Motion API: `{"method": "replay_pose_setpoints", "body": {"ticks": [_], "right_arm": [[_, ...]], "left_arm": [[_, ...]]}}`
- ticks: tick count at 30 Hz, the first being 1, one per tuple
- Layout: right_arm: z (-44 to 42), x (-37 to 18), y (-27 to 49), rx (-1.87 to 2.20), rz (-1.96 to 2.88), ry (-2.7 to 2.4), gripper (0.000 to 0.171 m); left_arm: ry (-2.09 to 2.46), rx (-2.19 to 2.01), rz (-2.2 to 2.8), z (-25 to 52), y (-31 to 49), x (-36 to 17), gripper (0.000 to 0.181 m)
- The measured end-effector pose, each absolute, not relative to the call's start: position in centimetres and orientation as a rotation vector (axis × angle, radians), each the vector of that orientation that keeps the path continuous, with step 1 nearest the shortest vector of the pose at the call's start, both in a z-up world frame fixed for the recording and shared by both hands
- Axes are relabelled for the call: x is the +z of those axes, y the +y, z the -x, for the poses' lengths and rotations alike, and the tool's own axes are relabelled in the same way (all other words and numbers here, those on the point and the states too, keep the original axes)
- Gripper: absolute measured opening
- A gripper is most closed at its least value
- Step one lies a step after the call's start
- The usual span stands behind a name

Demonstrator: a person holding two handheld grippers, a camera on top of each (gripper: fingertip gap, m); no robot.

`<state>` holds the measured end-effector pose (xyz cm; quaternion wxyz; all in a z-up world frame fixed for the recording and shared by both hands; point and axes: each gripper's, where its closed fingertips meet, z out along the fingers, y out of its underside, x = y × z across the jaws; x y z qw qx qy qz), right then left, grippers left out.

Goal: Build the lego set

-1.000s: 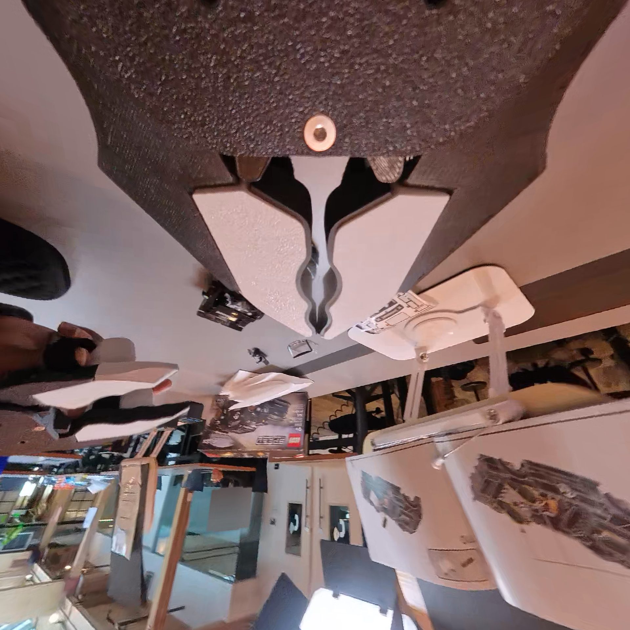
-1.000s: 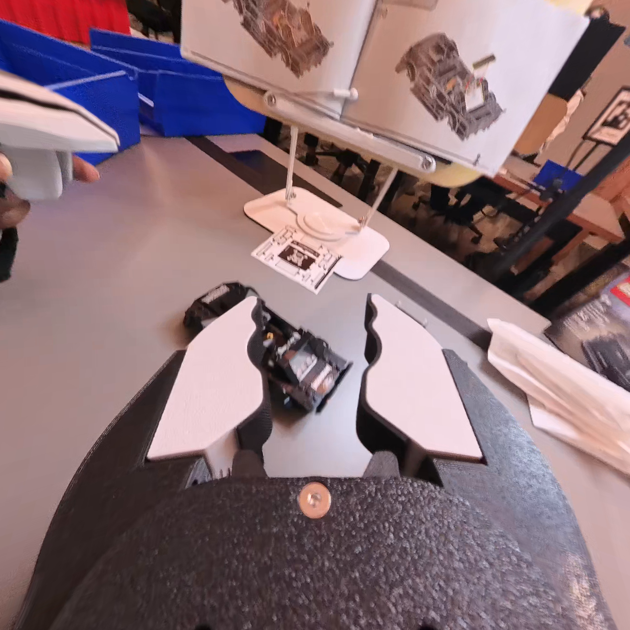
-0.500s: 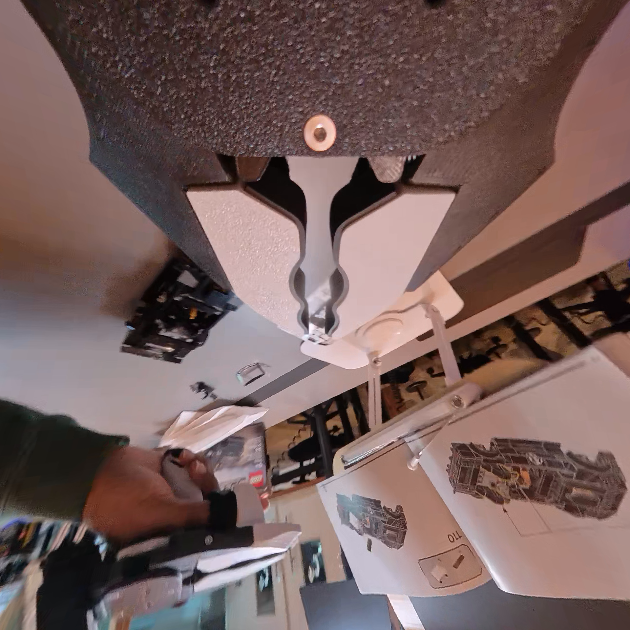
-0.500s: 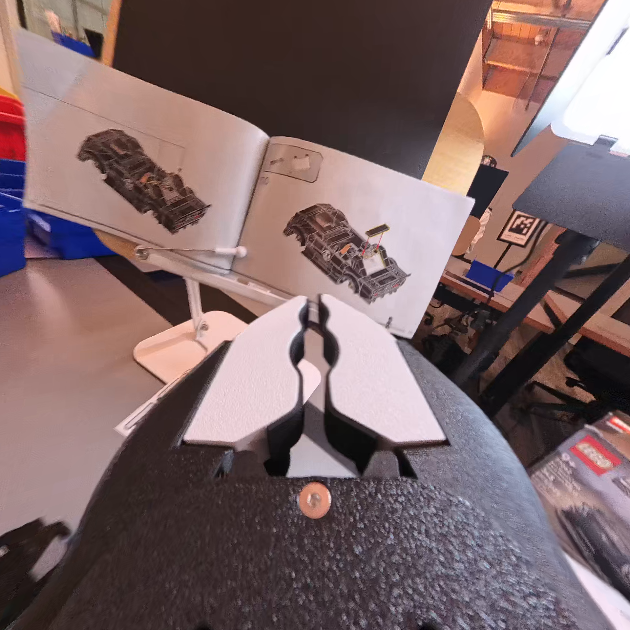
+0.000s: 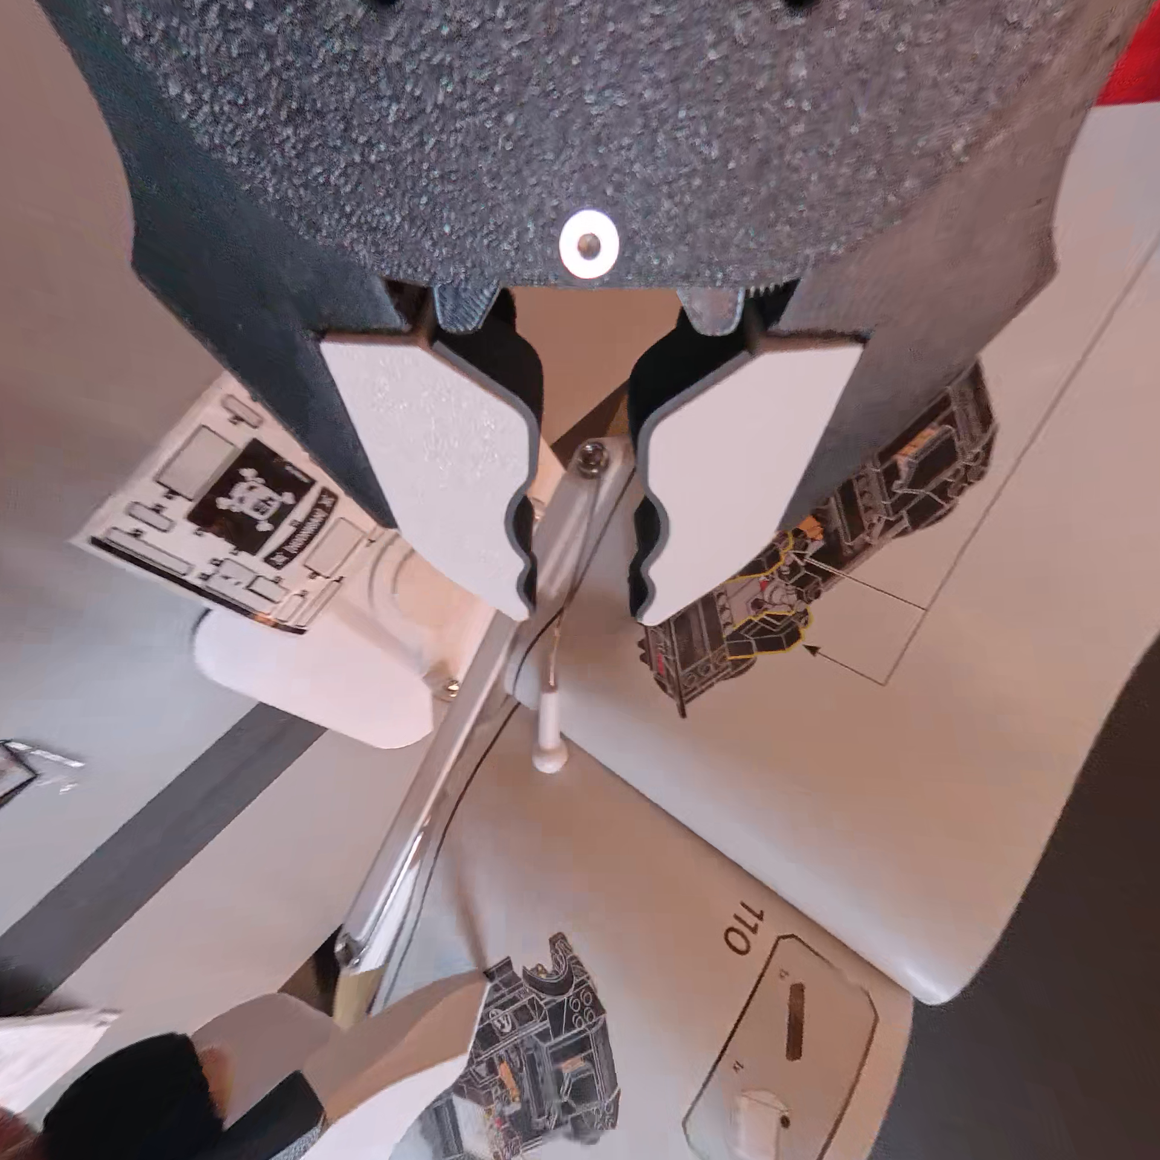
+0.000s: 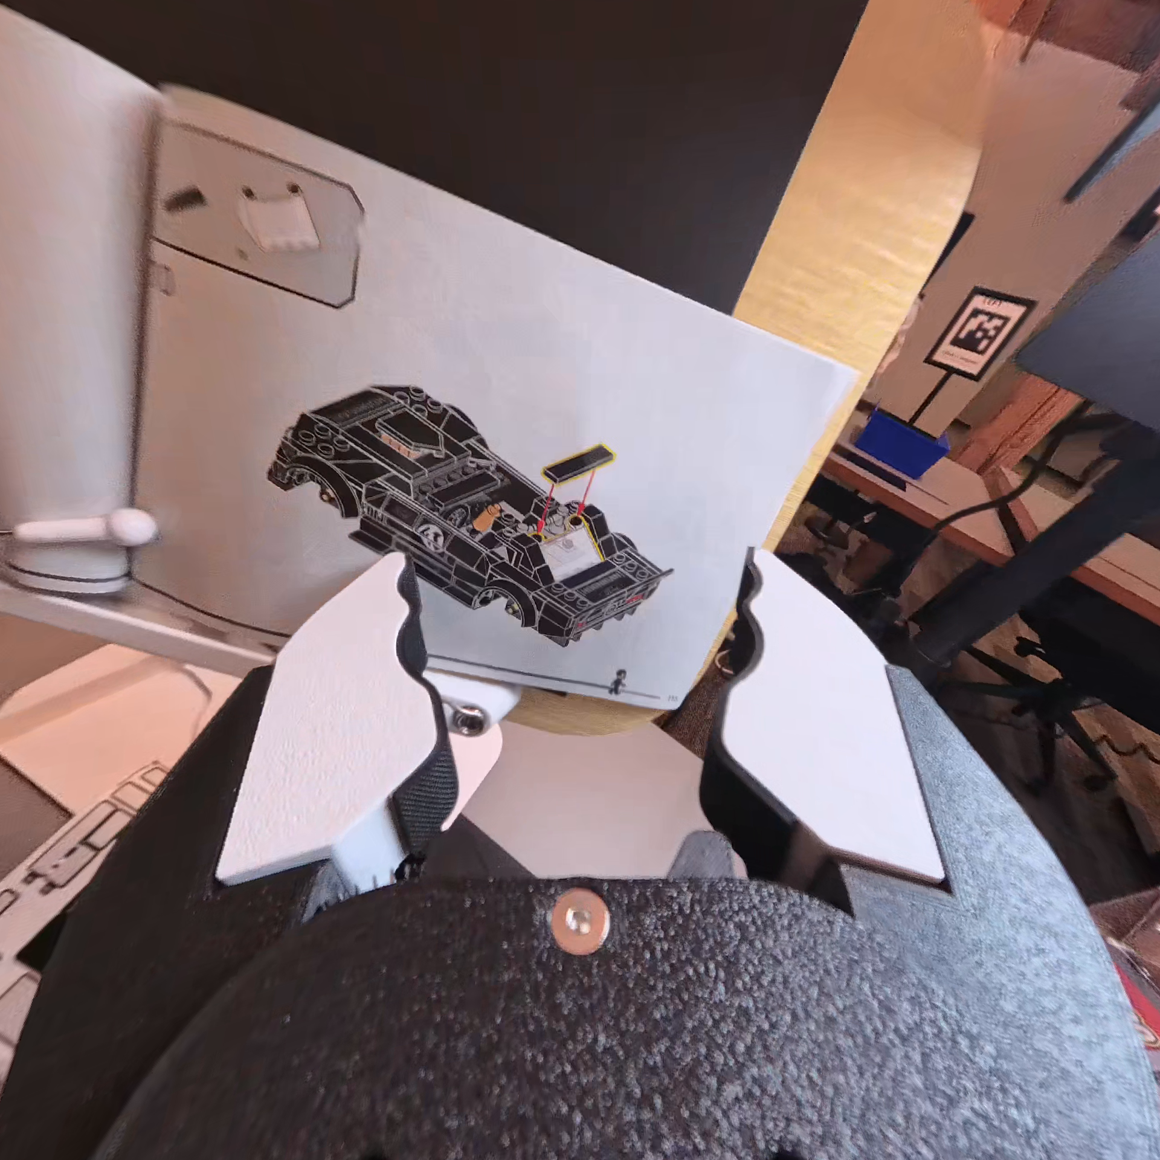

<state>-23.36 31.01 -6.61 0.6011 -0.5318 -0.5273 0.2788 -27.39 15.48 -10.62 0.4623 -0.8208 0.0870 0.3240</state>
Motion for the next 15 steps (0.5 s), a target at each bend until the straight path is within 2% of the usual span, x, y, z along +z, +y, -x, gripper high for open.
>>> {"method": "replay_pose_setpoints", "body": {"ticks": [2,10,13,15], "right_arm": [[24.0,-6.9,31.4,0.655,1.235,-1.218,0.097],[24.6,-6.4,31.8,0.669,1.187,-1.233,0.101],[24.7,-6.8,32.1,0.696,1.233,-1.258,0.102],[24.6,-6.7,32.1,0.687,1.227,-1.269,0.101]], "left_arm": [[0.218,0.826,2.014,27.8,15.5,-10.5,0.022],[0.22,0.859,2.013,28.2,15.7,-10.6,0.022],[0.292,0.853,2.04,28.0,16.0,-11.4,0.003],[0.314,0.879,1.997,28.1,16.0,-11.3,0.003]]}}
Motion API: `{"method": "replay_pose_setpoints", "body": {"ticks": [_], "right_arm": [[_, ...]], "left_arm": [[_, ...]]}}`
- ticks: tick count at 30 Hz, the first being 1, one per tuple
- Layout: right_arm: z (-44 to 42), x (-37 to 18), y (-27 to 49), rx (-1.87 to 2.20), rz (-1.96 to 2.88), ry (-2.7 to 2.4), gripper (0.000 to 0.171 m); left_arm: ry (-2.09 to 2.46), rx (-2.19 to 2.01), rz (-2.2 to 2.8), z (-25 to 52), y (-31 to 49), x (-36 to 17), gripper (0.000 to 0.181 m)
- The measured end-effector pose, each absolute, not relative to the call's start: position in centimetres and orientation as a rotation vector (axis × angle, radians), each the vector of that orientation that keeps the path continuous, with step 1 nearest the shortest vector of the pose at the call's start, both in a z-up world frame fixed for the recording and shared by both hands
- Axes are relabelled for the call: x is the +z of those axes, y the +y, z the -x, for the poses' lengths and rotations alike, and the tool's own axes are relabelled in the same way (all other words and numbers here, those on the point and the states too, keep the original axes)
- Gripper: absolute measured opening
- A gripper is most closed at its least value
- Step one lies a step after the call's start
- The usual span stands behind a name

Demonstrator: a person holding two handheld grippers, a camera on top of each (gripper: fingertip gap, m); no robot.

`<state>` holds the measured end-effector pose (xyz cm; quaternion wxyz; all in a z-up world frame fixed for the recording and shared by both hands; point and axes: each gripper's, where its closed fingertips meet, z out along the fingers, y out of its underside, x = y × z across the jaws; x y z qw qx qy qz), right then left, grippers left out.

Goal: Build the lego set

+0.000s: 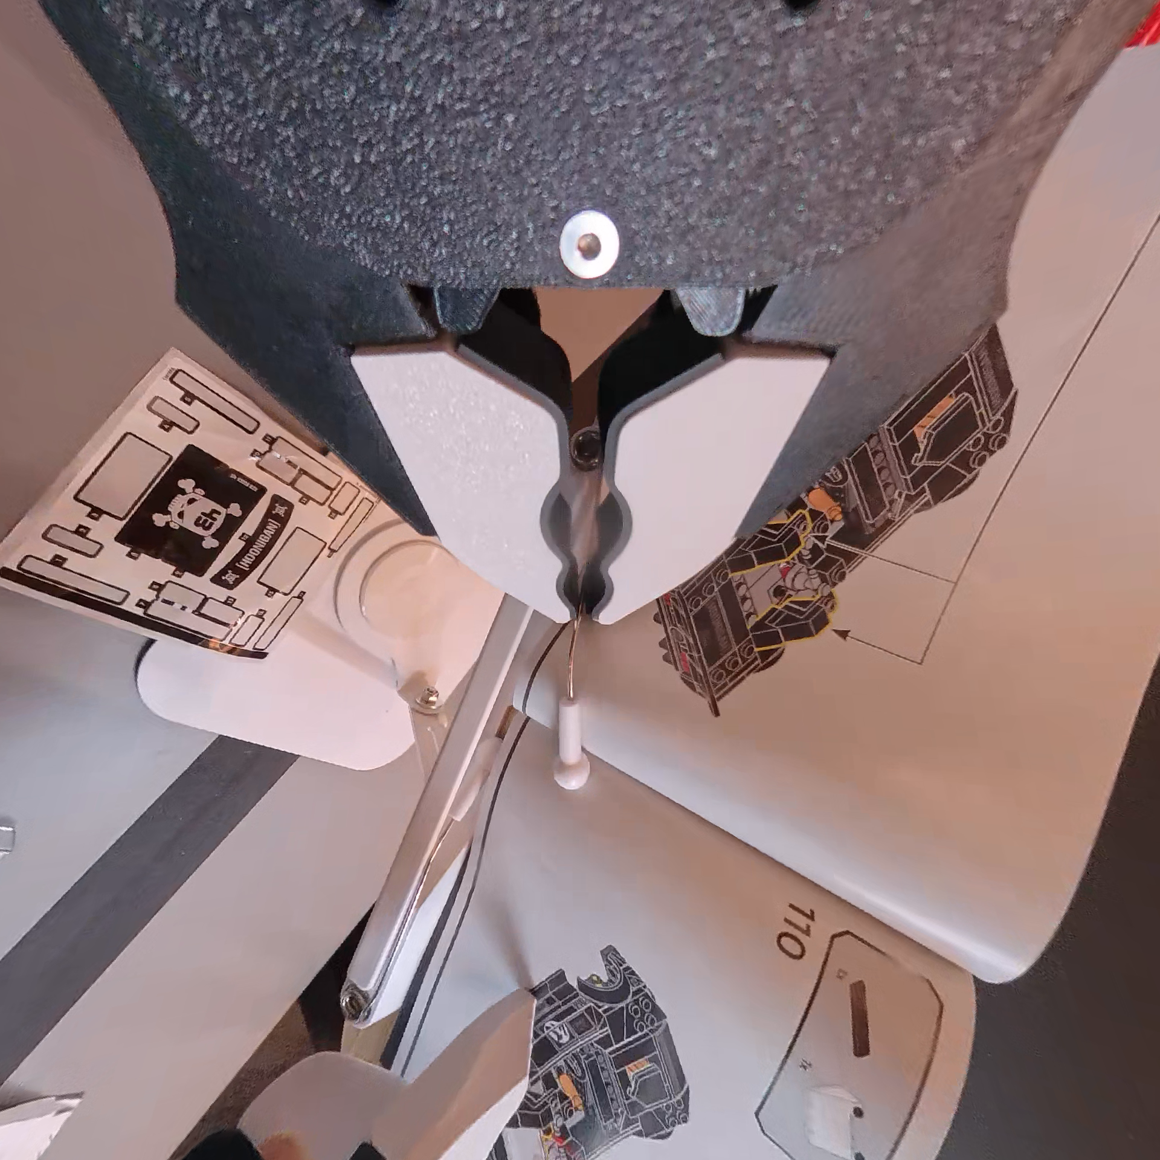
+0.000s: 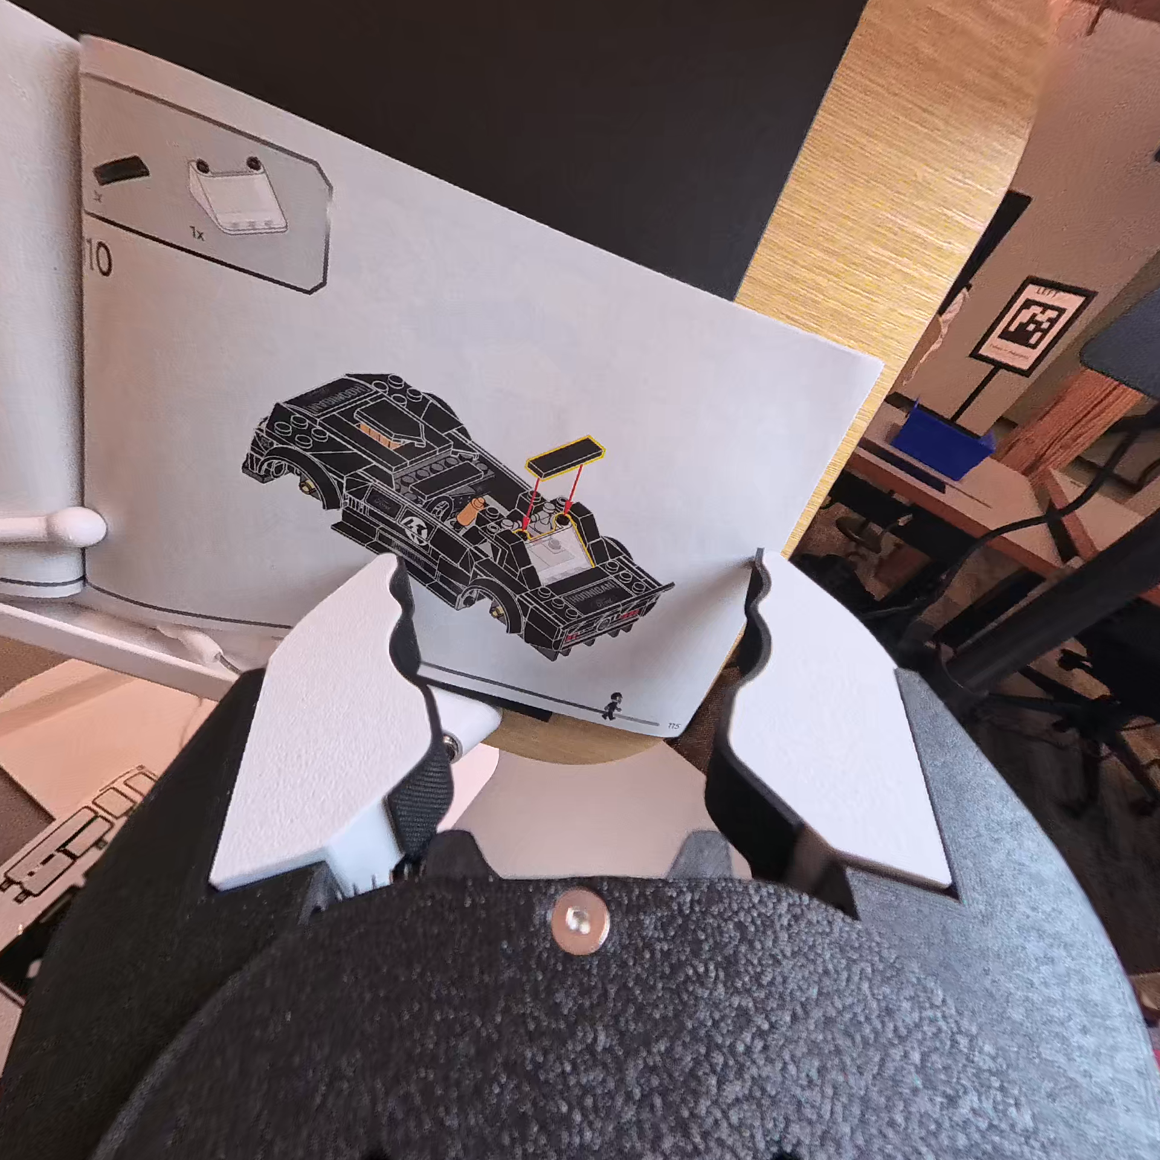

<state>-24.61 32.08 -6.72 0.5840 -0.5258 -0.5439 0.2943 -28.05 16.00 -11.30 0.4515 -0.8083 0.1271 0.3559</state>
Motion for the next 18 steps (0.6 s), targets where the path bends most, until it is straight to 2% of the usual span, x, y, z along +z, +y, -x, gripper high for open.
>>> {"method": "replay_pose_setpoints", "body": {"ticks": [7,8,9,14,16,18], "right_arm": [[24.3,-5.3,32.8,0.782,1.209,-1.339,0.094],[24.2,-5.0,33.2,0.766,1.217,-1.341,0.108],[23.9,-4.9,33.8,0.745,1.227,-1.342,0.113],[24.8,-5.9,35.0,0.931,1.34,-1.422,0.112],[25.3,-7.1,33.6,1.15,1.409,-1.522,0.089],[25.1,-7.1,33.6,1.218,1.436,-1.497,0.078]], "left_arm": [[0.315,0.878,1.967,27.9,15.8,-11.3,0.003],[0.318,0.881,1.968,28.0,15.8,-11.3,0.003],[0.32,0.873,1.969,27.9,15.7,-11.3,0.005],[0.302,0.863,1.94,27.9,15.6,-11.2,0.009],[0.285,0.855,1.937,27.9,15.5,-11.1,0.011],[0.269,0.842,1.936,27.9,15.2,-11.0,0.015]]}}
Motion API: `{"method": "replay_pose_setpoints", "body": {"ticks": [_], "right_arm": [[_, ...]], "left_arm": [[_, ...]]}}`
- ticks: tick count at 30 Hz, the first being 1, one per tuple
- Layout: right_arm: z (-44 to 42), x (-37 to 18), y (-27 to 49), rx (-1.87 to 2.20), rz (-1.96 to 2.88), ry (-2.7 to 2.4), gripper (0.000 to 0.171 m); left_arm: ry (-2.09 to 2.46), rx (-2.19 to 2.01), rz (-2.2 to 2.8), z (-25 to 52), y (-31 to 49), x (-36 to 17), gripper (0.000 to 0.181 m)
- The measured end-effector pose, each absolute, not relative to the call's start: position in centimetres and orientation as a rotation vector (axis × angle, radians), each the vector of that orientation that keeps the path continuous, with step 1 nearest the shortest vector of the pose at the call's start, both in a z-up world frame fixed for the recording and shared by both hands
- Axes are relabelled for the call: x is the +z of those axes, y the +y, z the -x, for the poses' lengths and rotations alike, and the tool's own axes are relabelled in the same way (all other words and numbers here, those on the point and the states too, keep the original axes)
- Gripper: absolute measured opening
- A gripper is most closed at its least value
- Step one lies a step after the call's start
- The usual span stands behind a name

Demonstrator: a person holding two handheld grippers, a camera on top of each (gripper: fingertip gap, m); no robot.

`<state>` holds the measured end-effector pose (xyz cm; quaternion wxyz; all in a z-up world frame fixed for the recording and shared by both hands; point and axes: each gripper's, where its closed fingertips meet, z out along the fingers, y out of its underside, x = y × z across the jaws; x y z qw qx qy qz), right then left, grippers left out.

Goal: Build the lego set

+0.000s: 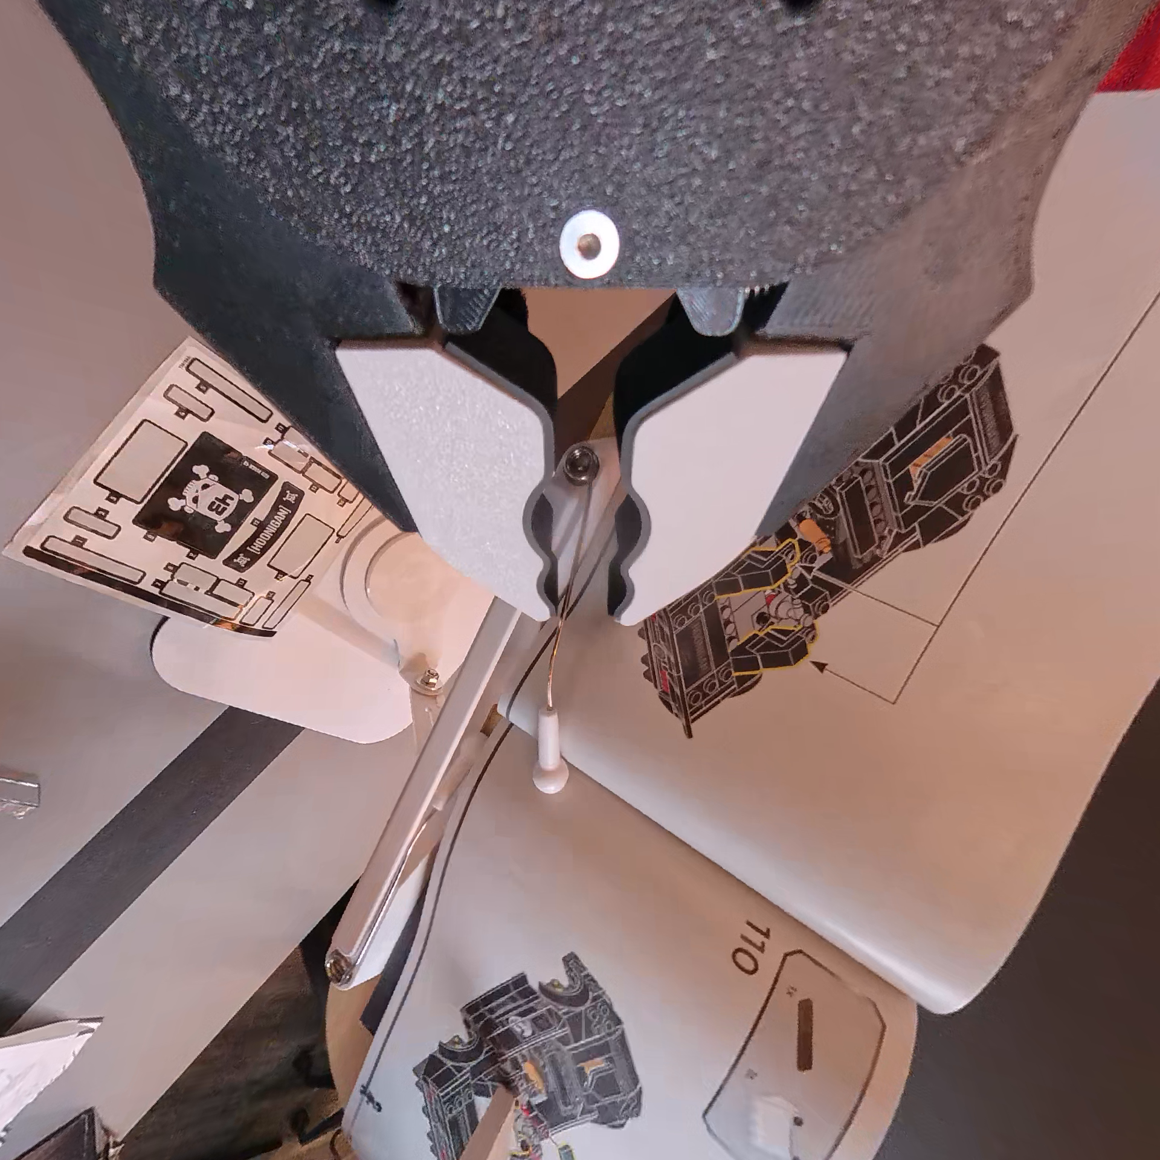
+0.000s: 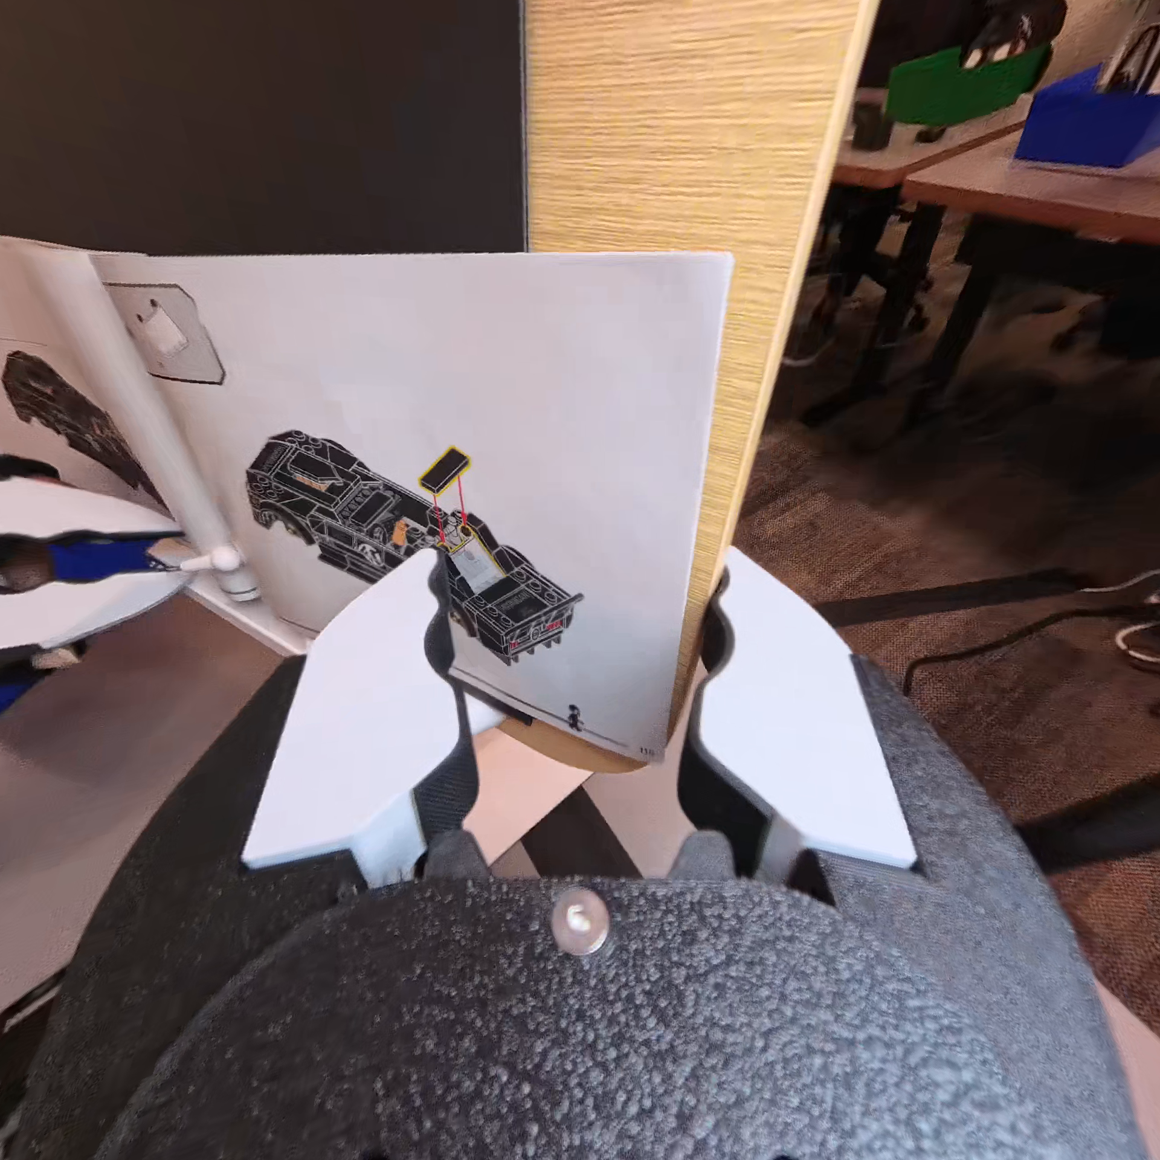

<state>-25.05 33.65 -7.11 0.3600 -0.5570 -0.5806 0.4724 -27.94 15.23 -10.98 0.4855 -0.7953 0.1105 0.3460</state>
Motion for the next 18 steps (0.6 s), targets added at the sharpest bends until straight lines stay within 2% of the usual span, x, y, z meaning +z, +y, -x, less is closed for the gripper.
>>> {"method": "replay_pose_setpoints", "body": {"ticks": [4,6,12,18], "right_arm": [[22.8,-7.2,32.8,1.133,1.404,-1.432,0.066],[22.0,-7.6,32.4,1.077,1.406,-1.397,0.066],[21.0,-7.2,32.3,0.972,1.432,-1.309,0.075],[18.2,-5.4,30.1,0.899,1.371,-1.166,0.077]], "left_arm": [[0.246,0.823,1.932,28.8,14.7,-11.1,0.027],[0.259,0.781,1.949,28.9,14.9,-11.6,0.03],[0.335,0.734,1.964,28.8,15.3,-11.2,0.022],[0.337,0.488,1.991,28.2,15.7,-10.8,0.021]]}}
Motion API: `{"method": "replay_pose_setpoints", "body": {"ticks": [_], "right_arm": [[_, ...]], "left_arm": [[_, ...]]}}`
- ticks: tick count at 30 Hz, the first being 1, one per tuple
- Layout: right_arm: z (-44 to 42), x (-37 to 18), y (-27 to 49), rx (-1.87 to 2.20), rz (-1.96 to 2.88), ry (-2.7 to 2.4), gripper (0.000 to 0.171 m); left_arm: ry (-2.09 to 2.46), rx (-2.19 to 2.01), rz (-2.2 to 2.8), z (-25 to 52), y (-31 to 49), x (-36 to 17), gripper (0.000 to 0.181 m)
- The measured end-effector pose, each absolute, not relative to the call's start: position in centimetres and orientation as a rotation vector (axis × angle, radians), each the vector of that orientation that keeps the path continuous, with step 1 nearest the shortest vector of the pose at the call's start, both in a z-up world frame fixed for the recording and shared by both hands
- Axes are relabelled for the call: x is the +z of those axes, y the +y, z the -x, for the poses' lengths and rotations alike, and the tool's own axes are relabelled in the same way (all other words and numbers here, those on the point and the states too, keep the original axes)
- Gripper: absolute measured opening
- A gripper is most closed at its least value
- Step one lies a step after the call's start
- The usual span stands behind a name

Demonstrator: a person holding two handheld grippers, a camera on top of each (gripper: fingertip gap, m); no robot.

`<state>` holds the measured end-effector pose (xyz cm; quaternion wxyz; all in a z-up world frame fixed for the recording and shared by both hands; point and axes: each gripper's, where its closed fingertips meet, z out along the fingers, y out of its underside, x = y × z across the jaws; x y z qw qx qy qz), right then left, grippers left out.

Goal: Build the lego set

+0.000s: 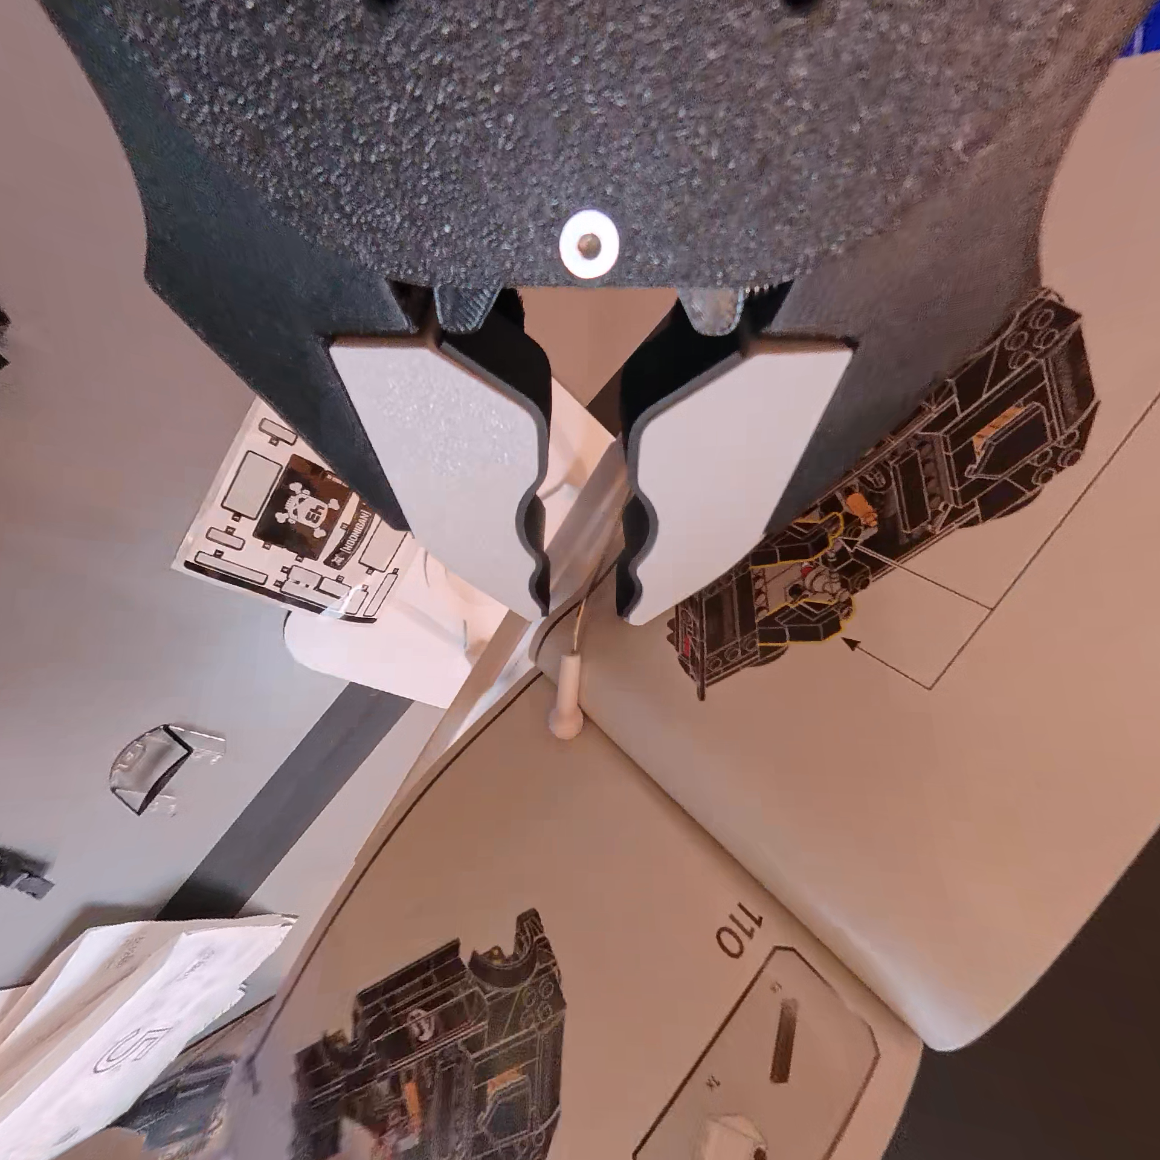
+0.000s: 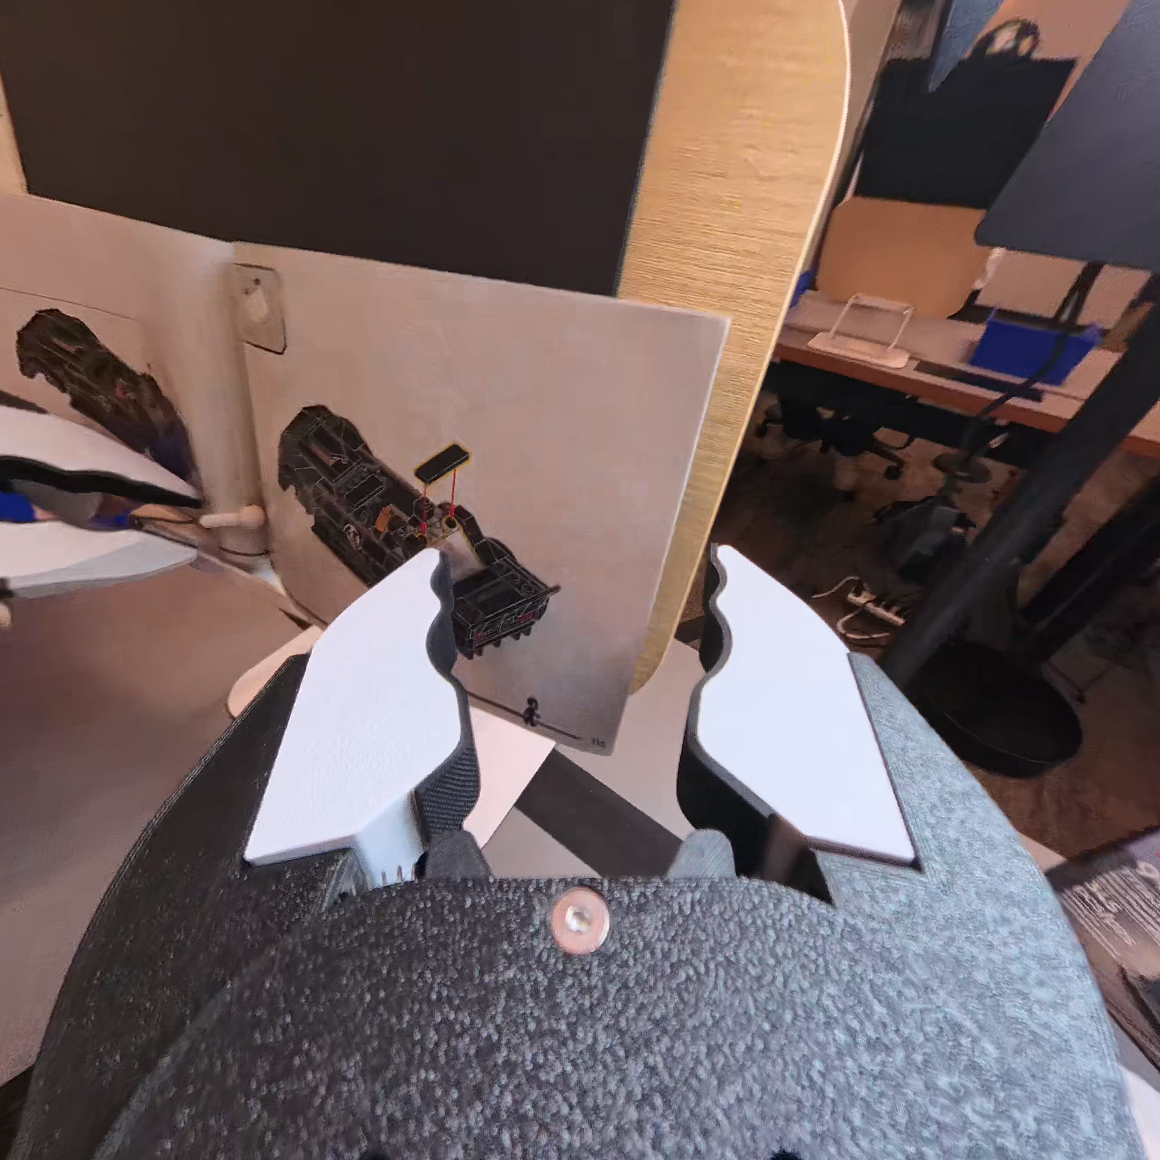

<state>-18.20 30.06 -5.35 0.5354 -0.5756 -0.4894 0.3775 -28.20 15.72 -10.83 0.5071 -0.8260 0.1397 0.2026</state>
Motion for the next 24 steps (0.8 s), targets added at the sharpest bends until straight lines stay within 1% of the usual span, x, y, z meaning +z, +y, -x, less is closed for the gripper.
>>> {"method": "replay_pose_setpoints", "body": {"ticks": [2,4,5,7,10,13,15,19,22,24], "right_arm": [[17.7,-5.2,28.7,0.857,1.34,-1.155,0.077],[17.5,-4.8,27.5,0.811,1.305,-1.143,0.076],[17.4,-4.4,26.9,0.782,1.287,-1.136,0.076],[16.9,-3.2,26.1,0.685,1.23,-1.094,0.076],[15.2,0.2,24.8,0.48,1.099,-0.96,0.073],[15.2,1.9,22.2,0.455,1.001,-0.944,0.069],[16.4,1.4,22.4,0.358,0.976,-0.972,0.073],[18.6,-2.1,28.3,0.167,1.094,-1.01,0.079],[19.5,-4.3,32.1,0.097,1.153,-1.056,0.078],[20.0,-4.1,31.9,0.126,1.088,-1.076,0.074]], "left_arm": [[0.358,0.55,1.992,28.7,16.0,-10.8,0.013],[0.417,0.628,1.989,28.8,16.2,-10.9,0.009],[0.446,0.645,1.992,28.6,16.2,-11.1,0.004],[0.422,0.687,1.964,28.7,16.2,-10.8,0.003],[0.343,0.615,1.923,28.6,16.0,-10.7,0.004],[0.309,0.585,1.936,28.6,16.1,-10.7,0.004],[0.323,0.63,1.963,28.7,16.2,-10.7,0.004],[0.325,0.665,2.039,28.7,16.1,-10.8,0.004],[0.321,0.63,2.055,28.6,16.0,-10.9,0.004],[0.33,0.627,2.05,28.6,16.1,-10.9,0.004]]}}
